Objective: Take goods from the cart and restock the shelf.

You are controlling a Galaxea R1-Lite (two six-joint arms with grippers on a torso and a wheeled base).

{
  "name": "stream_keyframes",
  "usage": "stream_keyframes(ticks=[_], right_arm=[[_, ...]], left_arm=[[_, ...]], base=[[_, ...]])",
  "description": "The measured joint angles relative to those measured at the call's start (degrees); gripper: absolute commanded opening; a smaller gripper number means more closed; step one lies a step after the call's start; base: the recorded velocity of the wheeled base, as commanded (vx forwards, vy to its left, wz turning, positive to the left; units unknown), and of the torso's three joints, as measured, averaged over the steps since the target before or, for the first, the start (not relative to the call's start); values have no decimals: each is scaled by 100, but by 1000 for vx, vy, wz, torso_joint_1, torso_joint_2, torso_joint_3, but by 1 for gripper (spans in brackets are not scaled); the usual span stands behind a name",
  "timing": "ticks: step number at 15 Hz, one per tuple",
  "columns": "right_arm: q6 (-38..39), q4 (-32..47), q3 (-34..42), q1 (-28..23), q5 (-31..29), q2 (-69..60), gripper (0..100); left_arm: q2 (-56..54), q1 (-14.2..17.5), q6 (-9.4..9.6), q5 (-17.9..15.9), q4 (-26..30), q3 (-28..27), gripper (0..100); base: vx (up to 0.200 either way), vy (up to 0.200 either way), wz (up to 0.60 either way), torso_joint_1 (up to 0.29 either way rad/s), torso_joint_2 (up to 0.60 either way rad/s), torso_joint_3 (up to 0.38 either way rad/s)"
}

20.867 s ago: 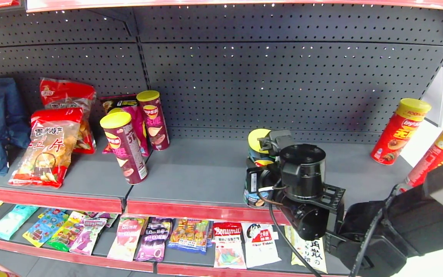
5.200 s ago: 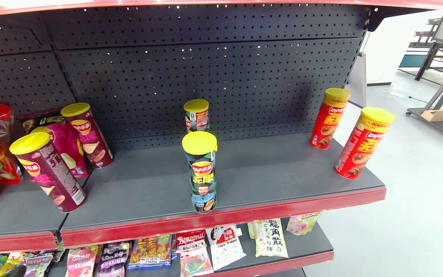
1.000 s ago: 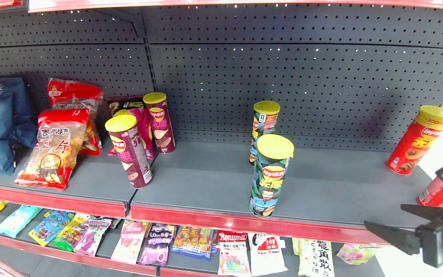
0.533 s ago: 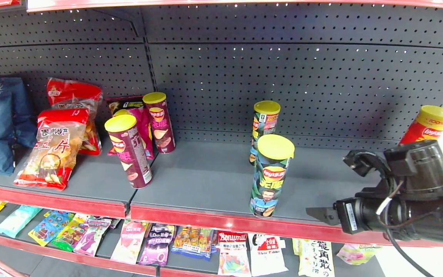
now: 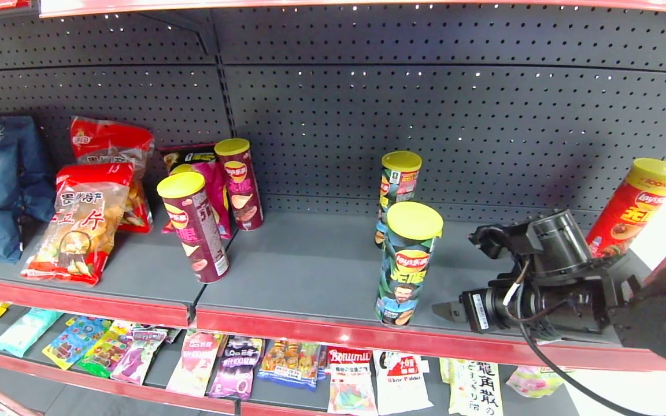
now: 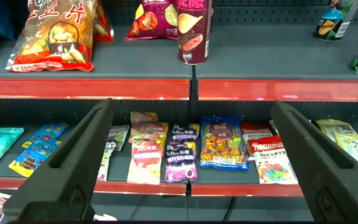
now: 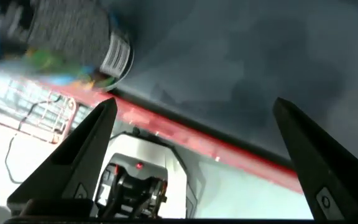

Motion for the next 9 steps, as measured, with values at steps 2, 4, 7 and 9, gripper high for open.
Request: stream_keyframes(ticks=[2, 4, 7, 9], right_arm=[[2, 0, -116, 4, -82, 178, 100], [-2, 5, -193, 4, -202, 335, 100], [-11, 7, -295, 4, -230, 507, 100], [-20, 7, -369, 15, -252, 592, 100]], left_arm=[[0, 0, 0, 0, 0, 0, 100], [0, -2, 0, 0, -2, 0, 100], [0, -2, 0, 0, 0, 0, 100], [0, -2, 0, 0, 0, 0, 100]], base=[[0, 0, 0, 0, 0, 0], [0, 0, 0, 0, 0, 0], [0, 0, 0, 0, 0, 0], [0, 0, 0, 0, 0, 0]])
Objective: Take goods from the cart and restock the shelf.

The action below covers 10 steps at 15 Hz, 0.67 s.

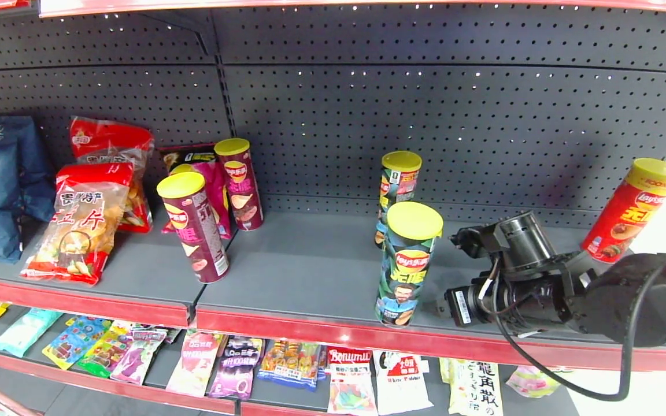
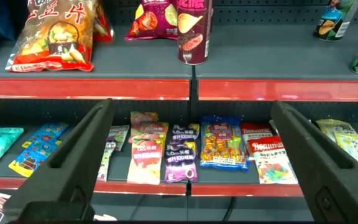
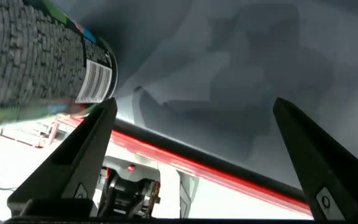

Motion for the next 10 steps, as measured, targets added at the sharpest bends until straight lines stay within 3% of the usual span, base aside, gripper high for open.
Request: stream_keyframes(ticks=[10], right_arm=[[6, 2, -229, 173, -87, 252, 100]], left_arm=[[0, 0, 0, 0, 0, 0, 100]], base=[[0, 0, 0, 0, 0, 0]])
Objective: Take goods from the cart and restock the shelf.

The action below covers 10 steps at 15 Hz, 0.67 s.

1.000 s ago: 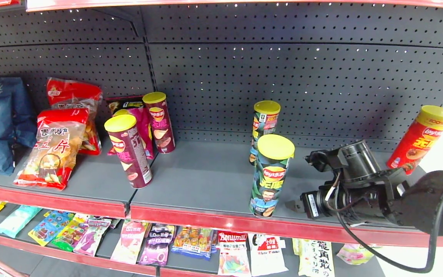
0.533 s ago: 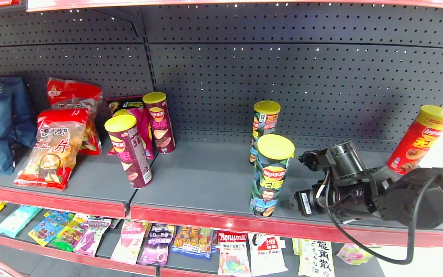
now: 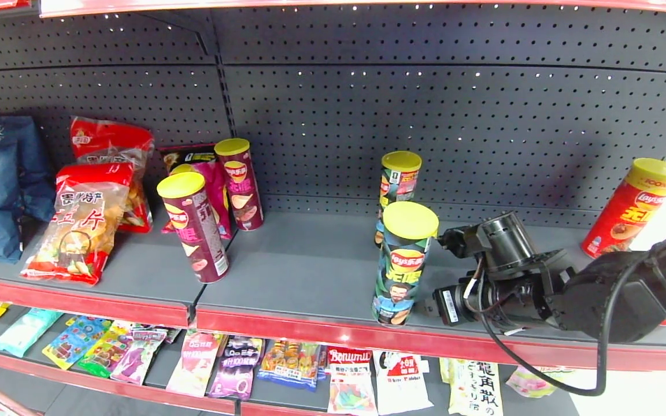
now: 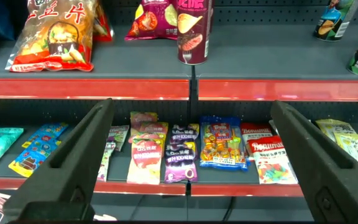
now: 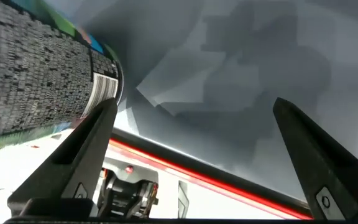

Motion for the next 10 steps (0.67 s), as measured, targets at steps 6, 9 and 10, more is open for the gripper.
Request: stream_keyframes(ticks=[6, 9, 10], right_arm=[[-6, -2, -24, 67, -68, 30, 100], [-2, -10, -55, 52, -121, 72, 100], [2, -5, -83, 48, -138, 89, 100]], left_arm=[[0, 2, 0, 2, -2, 0, 100], [0, 2, 1, 0, 0, 0, 100], [0, 2, 1, 0, 0, 0, 100]], base=[[0, 0, 0, 0, 0, 0], [0, 0, 0, 0, 0, 0], [0, 0, 0, 0, 0, 0]])
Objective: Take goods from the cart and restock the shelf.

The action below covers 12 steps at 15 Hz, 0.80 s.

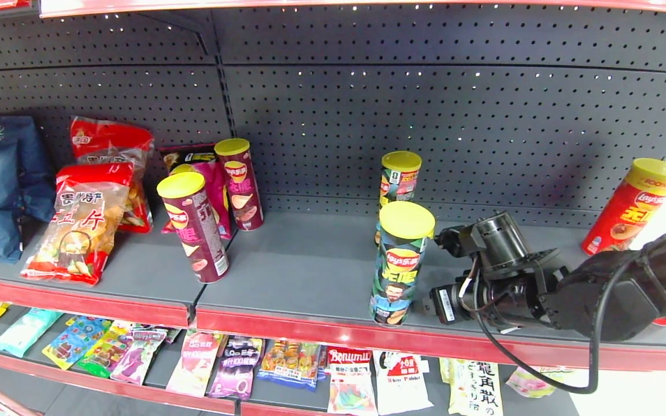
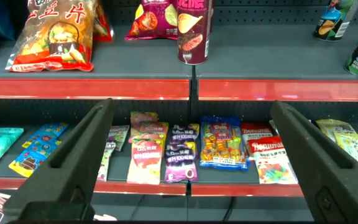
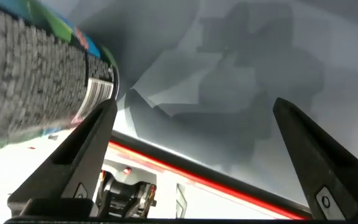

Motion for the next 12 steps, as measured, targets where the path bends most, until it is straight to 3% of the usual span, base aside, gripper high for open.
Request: stream_keyframes(ticks=[12], right_arm=[[2, 0, -250, 22, -29, 127, 100]], left_arm=[[0, 0, -1, 0, 0, 0, 100]], base=[[0, 0, 0, 0, 0, 0]])
